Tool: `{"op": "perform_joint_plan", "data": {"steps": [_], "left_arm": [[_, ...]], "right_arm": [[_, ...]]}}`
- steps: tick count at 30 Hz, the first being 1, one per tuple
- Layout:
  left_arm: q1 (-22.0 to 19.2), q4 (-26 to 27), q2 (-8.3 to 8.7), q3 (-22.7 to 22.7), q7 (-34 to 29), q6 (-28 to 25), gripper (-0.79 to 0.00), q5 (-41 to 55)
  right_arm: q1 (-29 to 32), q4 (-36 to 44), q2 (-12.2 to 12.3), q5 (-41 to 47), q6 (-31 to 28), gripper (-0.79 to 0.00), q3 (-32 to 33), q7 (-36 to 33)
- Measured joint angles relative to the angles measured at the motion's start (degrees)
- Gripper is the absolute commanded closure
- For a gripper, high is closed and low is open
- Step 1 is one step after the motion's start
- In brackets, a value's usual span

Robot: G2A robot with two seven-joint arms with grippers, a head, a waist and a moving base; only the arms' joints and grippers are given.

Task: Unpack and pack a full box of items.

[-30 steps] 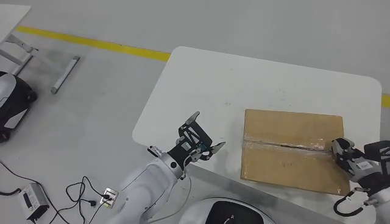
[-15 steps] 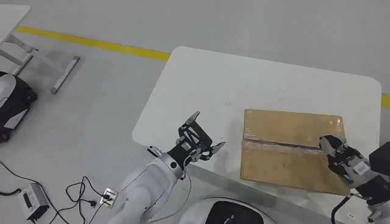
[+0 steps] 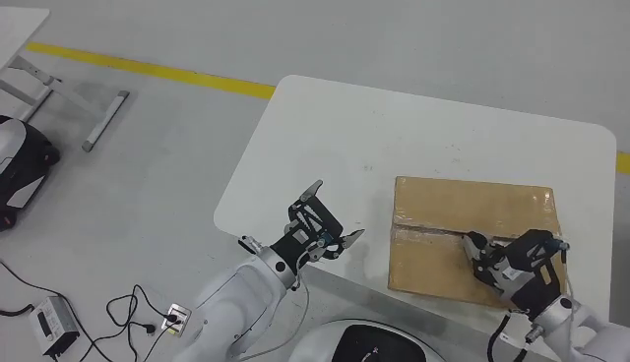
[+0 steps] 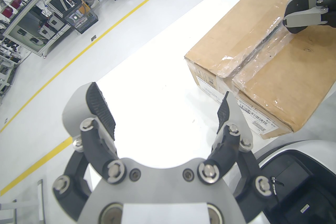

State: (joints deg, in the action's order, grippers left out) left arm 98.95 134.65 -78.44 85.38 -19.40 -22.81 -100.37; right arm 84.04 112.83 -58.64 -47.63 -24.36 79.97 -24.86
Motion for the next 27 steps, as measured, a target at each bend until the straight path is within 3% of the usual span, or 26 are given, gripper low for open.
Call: {"op": "perform_joint_plan", "data": {"steps": [27], "left_arm": [[0.0, 0.0, 0.00, 0.0, 0.0, 0.0, -0.785, 0.0]], "right_arm": [[10.9, 0.2, 1.3, 11.5, 2.1, 0.000, 23.7, 2.3]]}}
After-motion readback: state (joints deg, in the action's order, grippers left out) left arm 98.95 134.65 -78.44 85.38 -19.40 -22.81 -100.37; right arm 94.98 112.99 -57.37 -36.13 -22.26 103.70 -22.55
